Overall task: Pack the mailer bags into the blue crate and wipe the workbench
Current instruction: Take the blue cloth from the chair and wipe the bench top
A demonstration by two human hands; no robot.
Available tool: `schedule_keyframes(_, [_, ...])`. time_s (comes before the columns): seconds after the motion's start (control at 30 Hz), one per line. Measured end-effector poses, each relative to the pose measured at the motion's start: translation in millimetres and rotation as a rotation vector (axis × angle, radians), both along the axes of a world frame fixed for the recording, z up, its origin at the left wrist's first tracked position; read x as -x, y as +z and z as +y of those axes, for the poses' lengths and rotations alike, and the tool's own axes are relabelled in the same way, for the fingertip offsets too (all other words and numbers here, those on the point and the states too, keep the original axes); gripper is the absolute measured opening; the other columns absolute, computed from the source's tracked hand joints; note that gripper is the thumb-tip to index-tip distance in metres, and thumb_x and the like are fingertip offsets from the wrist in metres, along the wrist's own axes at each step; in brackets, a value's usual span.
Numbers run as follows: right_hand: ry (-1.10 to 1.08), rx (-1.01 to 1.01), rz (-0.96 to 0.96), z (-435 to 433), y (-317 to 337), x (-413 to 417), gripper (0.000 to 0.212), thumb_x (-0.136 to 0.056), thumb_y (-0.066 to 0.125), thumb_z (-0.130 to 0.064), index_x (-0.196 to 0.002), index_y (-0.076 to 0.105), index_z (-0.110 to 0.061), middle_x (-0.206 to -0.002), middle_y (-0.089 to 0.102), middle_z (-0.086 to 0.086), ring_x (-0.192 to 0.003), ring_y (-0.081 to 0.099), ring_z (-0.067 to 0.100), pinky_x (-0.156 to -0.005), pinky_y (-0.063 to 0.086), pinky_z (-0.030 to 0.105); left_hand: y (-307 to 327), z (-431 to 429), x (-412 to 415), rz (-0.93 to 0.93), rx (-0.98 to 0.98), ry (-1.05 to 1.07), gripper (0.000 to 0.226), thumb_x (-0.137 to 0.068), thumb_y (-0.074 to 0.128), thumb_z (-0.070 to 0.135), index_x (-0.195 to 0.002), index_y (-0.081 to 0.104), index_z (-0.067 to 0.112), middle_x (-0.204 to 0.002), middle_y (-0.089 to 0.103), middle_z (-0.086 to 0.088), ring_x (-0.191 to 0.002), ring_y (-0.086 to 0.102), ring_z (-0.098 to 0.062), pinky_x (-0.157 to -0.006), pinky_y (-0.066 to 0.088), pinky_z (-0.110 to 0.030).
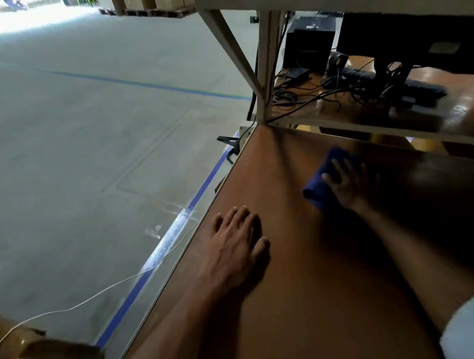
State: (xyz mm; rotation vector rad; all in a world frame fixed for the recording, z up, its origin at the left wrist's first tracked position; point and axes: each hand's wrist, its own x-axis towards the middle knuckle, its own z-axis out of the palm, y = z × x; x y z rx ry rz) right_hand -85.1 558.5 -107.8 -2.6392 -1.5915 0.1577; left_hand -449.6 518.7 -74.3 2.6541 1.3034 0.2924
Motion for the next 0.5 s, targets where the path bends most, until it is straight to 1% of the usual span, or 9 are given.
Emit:
schedule_keyframes(0.07, [-0.122, -0.010, 0.023, -22, -12, 13, 0.084, -0.088, -0.003, -0.081, -0.157, 0.021, -0.039, -0.168, 0.011, 0.003, -0.151, 0.010, 0.044, -0.116, 0.002, 0.072, -3, -9, 30, 0.043, 0.022, 0.101, 0.077, -0.095, 0.019, 0.074, -0.158, 0.025, 0.030, -0.168, 0.020, 0.004, -0.156, 0.010, -0.017, -0.125, 0.007, -0.050])
schedule_keyframes(0.13, [0.138, -0.082, -0.004, -53, -4, 68, 0.072, -0.095, 0.017, -0.072, -0.158, 0.016, -0.038, -0.168, 0.015, 0.002, -0.151, 0.015, 0.040, -0.117, 0.007, 0.066, -6, -19, 61, 0.076, 0.052, 0.191, 0.082, -0.093, 0.016, 0.078, -0.161, 0.017, 0.032, -0.170, 0.011, 0.006, -0.157, 0.005, -0.017, -0.125, 0.006, -0.051])
schedule_keyframes(0.2, [0.466, -0.066, -0.049, -93, 9, 109, 0.073, -0.090, 0.010, -0.075, -0.157, -0.001, -0.047, -0.169, 0.002, -0.010, -0.155, 0.006, 0.028, -0.120, 0.007, 0.057, -7, -26, 85, 0.076, 0.094, 0.202, 0.085, -0.093, 0.014, 0.080, -0.163, 0.008, 0.032, -0.171, 0.002, 0.008, -0.157, 0.001, -0.017, -0.125, 0.011, -0.047])
schedule_keyframes(0.23, [0.483, -0.018, -0.035, -106, 15, 113, 0.075, -0.087, 0.005, -0.077, -0.155, -0.005, -0.049, -0.168, -0.001, -0.013, -0.155, 0.003, 0.025, -0.121, 0.006, 0.055, -8, -28, 91, 0.078, 0.114, 0.177, 0.086, -0.093, 0.013, 0.080, -0.163, 0.004, 0.031, -0.171, -0.003, 0.008, -0.157, -0.001, -0.015, -0.125, 0.011, -0.045])
schedule_keyframes(0.27, [0.416, -0.030, -0.031, -107, 16, 103, 0.077, -0.085, 0.002, -0.079, -0.156, -0.005, -0.049, -0.168, 0.001, -0.012, -0.155, 0.004, 0.026, -0.121, 0.006, 0.055, -8, -30, 95, 0.083, 0.124, 0.148, 0.085, -0.094, 0.012, 0.079, -0.163, 0.000, 0.030, -0.170, -0.006, 0.008, -0.157, -0.004, -0.014, -0.126, 0.009, -0.042])
schedule_keyframes(0.33, [0.025, -0.052, 0.031, -110, 22, 98, 0.080, -0.087, 0.003, -0.079, -0.158, 0.000, -0.042, -0.169, 0.008, -0.005, -0.154, 0.006, 0.032, -0.121, 0.005, 0.059, -7, -33, 97, 0.095, 0.112, 0.119, 0.085, -0.096, 0.011, 0.077, -0.163, -0.002, 0.027, -0.170, -0.007, 0.006, -0.157, -0.007, -0.013, -0.126, 0.001, -0.040])
schedule_keyframes(0.37, [-0.080, -0.048, 0.047, -113, 23, 111, 0.079, -0.091, 0.005, -0.077, -0.159, 0.001, -0.039, -0.169, 0.009, -0.001, -0.154, 0.006, 0.034, -0.121, 0.003, 0.061, -7, -35, 97, 0.109, 0.097, 0.125, 0.085, -0.095, 0.008, 0.076, -0.163, -0.002, 0.026, -0.170, -0.006, 0.004, -0.157, -0.008, -0.013, -0.126, -0.001, -0.039])
schedule_keyframes(0.4, [-0.046, -0.057, 0.015, -116, 23, 132, 0.076, -0.093, 0.005, -0.074, -0.160, 0.002, -0.036, -0.169, 0.008, 0.000, -0.154, 0.005, 0.035, -0.120, 0.003, 0.061, -7, -37, 97, 0.123, 0.091, 0.131, 0.086, -0.094, 0.005, 0.076, -0.163, -0.001, 0.025, -0.171, -0.006, 0.003, -0.156, -0.010, -0.013, -0.127, -0.003, -0.040])
schedule_keyframes(0.5, [0.446, -0.018, -0.013, -133, 20, 185, 0.074, -0.089, 0.005, -0.077, -0.156, -0.001, -0.047, -0.168, -0.001, -0.011, -0.155, -0.001, 0.026, -0.122, 0.003, 0.055, -7, -56, 103, 0.120, 0.115, 0.096, 0.092, -0.090, -0.005, 0.079, -0.163, -0.005, 0.023, -0.170, -0.010, 0.001, -0.155, -0.016, -0.012, -0.127, -0.004, -0.040])
